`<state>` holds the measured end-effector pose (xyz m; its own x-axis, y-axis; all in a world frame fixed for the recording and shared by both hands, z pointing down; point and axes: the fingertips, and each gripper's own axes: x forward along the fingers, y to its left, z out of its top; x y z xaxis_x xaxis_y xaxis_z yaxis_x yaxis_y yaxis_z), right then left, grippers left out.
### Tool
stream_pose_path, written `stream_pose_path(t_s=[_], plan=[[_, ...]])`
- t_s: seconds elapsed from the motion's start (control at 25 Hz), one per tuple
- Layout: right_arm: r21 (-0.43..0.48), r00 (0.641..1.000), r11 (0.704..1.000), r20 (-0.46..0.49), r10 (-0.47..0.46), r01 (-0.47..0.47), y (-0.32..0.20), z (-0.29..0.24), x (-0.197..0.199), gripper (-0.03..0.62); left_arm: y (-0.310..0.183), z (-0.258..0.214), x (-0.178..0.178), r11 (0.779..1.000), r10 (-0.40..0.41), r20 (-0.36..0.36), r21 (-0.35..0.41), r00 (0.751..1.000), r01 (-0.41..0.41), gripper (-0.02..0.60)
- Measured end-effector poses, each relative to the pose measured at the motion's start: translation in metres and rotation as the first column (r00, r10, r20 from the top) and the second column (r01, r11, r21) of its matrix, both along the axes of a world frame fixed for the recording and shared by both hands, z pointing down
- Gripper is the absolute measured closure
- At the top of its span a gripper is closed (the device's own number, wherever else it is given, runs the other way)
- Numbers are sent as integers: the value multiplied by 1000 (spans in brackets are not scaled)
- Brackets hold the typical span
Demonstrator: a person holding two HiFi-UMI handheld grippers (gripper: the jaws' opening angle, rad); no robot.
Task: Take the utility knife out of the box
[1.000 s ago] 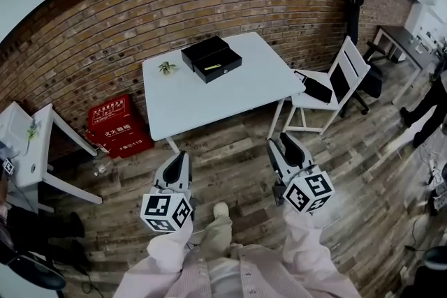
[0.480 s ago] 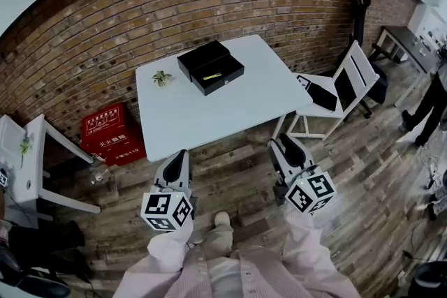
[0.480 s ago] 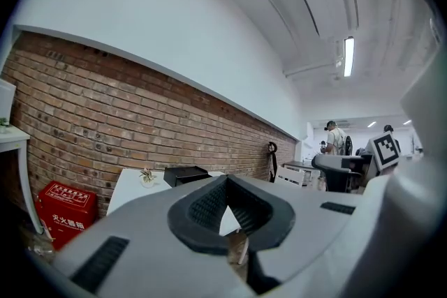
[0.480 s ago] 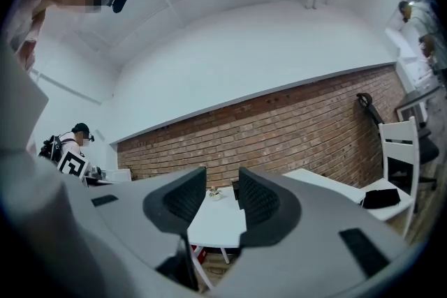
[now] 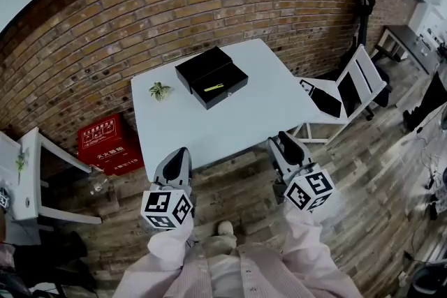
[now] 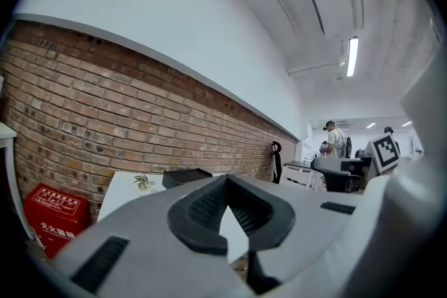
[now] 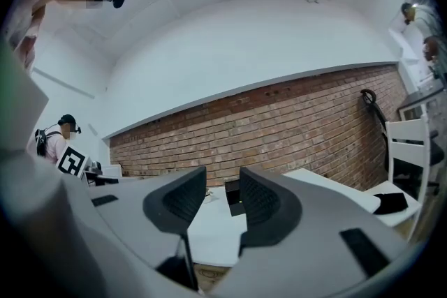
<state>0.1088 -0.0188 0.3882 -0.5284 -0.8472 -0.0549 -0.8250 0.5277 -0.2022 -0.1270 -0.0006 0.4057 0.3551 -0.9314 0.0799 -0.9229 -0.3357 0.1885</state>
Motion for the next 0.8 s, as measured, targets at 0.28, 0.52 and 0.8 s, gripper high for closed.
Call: stream_pose_path(t_s=[0.28, 0.52, 0.8], plan=[[-5, 999, 1000, -48, -2, 1, -28, 5, -15, 445, -31, 0, -6, 1000, 19, -3, 6, 1000, -19, 589], [-18, 999, 1000, -48, -6, 5, -45, 8, -25, 445, -47, 4, -17, 1000, 11, -7, -6, 1000, -11, 589], [-37, 999, 999, -52, -6, 4, -68, 14, -32, 445, -64, 14, -23, 1000, 4, -13, -29, 1000, -4, 589]])
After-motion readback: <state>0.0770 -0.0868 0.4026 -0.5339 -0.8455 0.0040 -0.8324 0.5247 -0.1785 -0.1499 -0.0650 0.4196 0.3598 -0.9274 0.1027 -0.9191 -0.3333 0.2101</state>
